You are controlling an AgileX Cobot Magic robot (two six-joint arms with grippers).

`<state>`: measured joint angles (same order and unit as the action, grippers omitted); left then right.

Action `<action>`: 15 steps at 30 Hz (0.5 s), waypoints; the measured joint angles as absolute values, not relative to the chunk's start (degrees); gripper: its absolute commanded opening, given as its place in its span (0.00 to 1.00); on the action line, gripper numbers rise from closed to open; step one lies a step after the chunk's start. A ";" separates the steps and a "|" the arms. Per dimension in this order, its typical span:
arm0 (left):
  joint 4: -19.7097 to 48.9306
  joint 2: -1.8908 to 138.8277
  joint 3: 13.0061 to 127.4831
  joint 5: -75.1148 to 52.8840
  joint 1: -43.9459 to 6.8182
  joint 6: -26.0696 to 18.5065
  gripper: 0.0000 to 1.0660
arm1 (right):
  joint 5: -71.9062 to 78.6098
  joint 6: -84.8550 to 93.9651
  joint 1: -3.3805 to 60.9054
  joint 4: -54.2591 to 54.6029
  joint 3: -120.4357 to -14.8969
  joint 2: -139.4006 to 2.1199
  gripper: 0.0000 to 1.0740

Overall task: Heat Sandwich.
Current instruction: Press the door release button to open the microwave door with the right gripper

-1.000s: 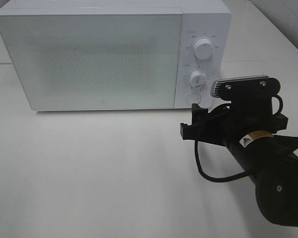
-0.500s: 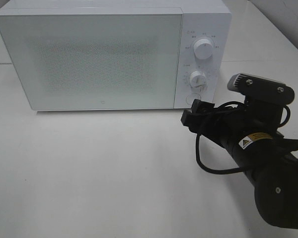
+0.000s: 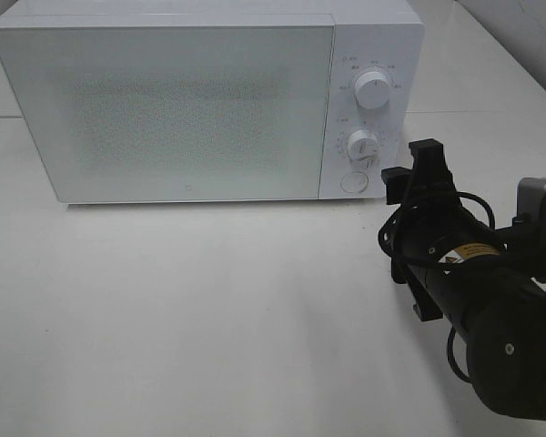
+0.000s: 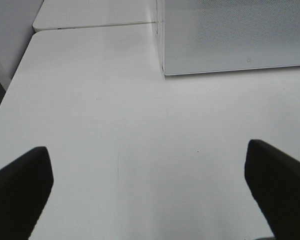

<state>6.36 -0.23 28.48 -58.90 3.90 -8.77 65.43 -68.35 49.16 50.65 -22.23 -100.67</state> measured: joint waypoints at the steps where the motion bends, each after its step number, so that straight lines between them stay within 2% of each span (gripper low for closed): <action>1: 6.36 -0.23 28.48 -58.90 3.90 -8.77 0.97 | 65.43 -68.35 49.16 50.65 -22.23 -100.67 0.47; 3: 6.36 -0.23 28.48 -58.90 3.90 -8.77 0.97 | 65.43 -71.33 49.16 50.71 -22.23 -100.67 0.35; 4: 6.36 -0.23 28.48 -58.90 3.90 -8.77 0.97 | 65.43 -73.45 49.16 50.76 -22.23 -100.67 0.24; 6: 6.36 -0.23 28.48 -58.90 3.90 -8.77 0.97 | 64.97 -74.08 49.16 50.94 -22.23 -100.67 0.13; 7: 6.36 -0.23 28.48 -58.90 3.90 -8.77 0.97 | 64.97 -74.08 49.16 50.94 -22.23 -100.67 0.13; 9: 6.36 -0.23 28.48 -58.90 3.90 -8.77 0.97 | 63.20 -74.83 49.16 51.68 -22.23 -100.67 0.00; 15: 6.36 -0.23 28.48 -58.90 3.90 -8.77 0.97 | 59.87 -76.55 49.16 52.31 -22.23 -100.67 0.00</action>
